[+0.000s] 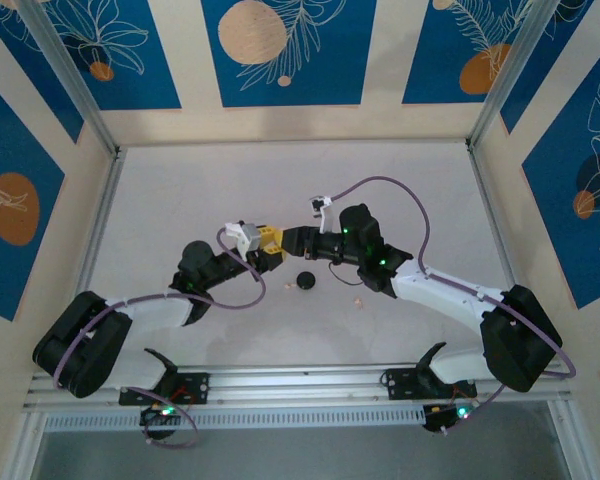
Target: Insert the wireless bluetooth earbuds into the charging case
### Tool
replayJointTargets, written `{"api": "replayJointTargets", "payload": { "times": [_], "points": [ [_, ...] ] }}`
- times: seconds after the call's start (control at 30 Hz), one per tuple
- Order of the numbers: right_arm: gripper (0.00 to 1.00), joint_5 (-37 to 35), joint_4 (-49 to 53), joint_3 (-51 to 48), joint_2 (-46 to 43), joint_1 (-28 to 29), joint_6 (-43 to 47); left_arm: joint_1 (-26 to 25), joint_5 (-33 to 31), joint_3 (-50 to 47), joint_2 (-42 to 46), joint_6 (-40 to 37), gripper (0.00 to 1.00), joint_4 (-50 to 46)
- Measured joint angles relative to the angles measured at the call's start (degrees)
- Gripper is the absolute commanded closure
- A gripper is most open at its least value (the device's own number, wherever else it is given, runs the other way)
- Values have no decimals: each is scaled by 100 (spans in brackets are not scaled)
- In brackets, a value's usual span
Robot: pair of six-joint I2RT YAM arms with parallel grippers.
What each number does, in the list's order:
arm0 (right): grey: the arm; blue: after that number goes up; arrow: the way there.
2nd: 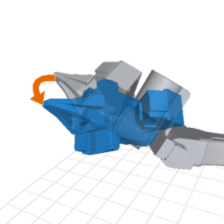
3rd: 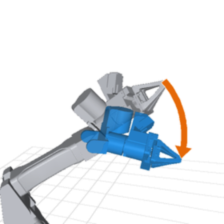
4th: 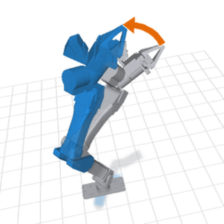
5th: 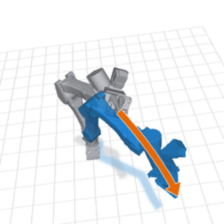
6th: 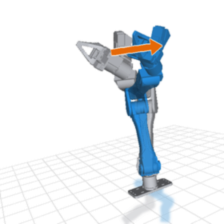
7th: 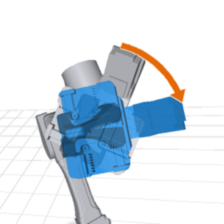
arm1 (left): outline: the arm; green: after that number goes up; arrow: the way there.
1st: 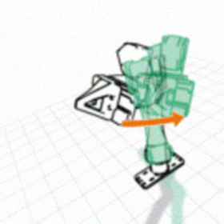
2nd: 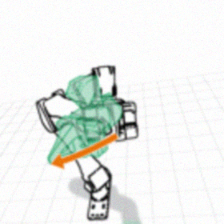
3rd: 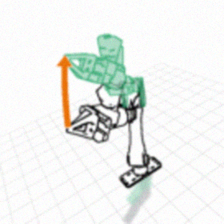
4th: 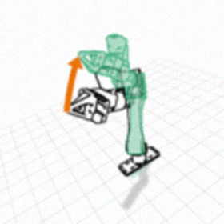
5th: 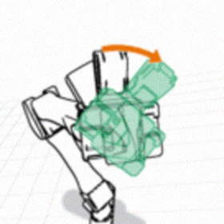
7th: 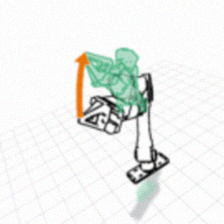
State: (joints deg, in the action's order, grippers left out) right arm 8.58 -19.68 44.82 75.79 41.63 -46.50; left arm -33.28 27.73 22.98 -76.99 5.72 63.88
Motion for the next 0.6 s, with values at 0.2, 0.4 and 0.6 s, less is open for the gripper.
{"api": "replayJointTargets", "payload": {
  "times": [0.2, 0.4, 0.6],
  "points": [
    [51, -44, 0, 0, 0, 0, -9, -2, 52, 0, 0, 13, 78, -2],
    [24, -94, 111, -157, -208, -13, 195, 4, 140, 39, 70, 22, 83, -275],
    [24, 162, 87, -616, -1137, -450, 1185, 33, 745, 293, 319, 20, 86, -916]
  ]
}}
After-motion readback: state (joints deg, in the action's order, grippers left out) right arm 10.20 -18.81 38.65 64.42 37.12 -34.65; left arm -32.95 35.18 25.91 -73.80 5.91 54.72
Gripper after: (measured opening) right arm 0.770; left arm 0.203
